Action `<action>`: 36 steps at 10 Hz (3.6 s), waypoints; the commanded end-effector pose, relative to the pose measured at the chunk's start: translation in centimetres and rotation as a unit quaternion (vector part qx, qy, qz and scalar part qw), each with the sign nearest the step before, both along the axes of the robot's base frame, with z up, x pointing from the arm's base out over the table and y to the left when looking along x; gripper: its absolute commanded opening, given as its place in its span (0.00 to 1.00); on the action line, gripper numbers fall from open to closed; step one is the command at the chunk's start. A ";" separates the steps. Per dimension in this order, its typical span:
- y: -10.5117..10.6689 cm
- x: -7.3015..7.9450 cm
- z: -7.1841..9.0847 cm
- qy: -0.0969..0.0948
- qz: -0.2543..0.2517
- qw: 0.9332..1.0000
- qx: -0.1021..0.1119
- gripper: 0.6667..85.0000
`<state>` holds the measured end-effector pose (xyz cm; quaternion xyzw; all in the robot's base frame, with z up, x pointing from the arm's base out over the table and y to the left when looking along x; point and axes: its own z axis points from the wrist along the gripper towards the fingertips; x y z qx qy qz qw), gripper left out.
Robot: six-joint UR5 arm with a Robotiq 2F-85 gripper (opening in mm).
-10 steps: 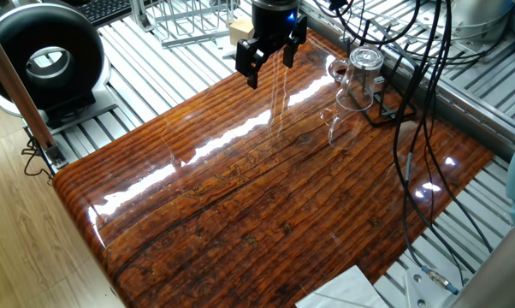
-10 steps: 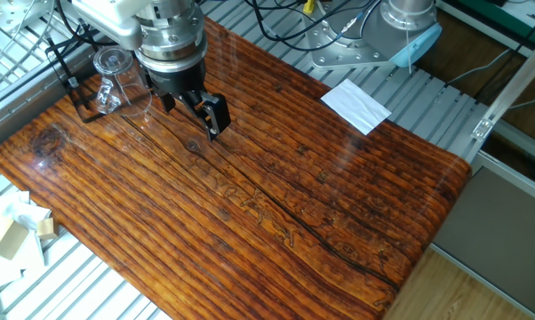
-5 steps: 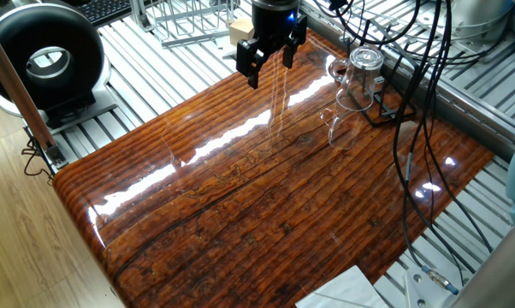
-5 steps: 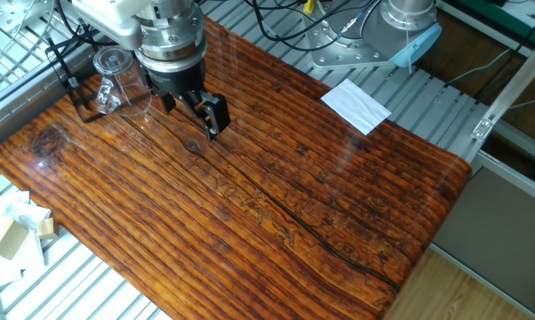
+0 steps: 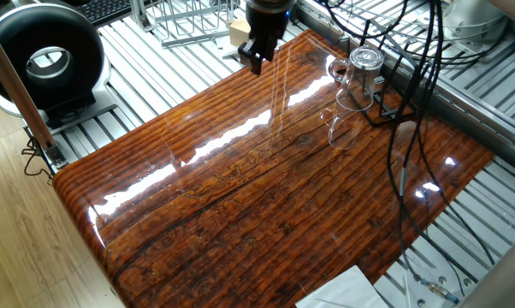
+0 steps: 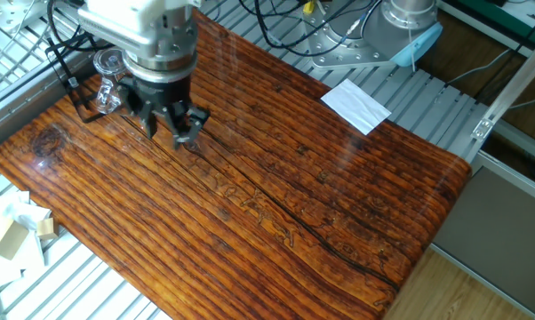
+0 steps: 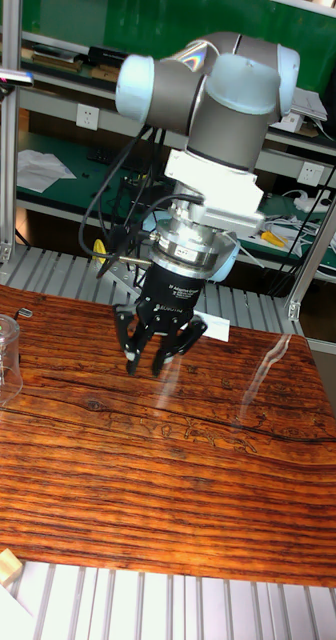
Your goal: Take the cup off the cup rack
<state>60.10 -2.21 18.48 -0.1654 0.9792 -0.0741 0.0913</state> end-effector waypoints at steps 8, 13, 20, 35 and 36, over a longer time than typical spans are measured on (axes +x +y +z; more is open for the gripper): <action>-8.2 -2.3 -1.6 0.009 0.082 0.996 -0.031 0.00; -10.4 -9.8 -3.1 0.082 0.127 0.989 0.003 0.00; -10.6 -10.6 -4.1 0.057 0.129 0.990 0.001 0.00; -10.2 -11.0 -3.6 0.079 0.154 0.985 -0.003 0.00; -11.2 -11.0 -3.5 0.083 0.154 0.984 -0.022 0.00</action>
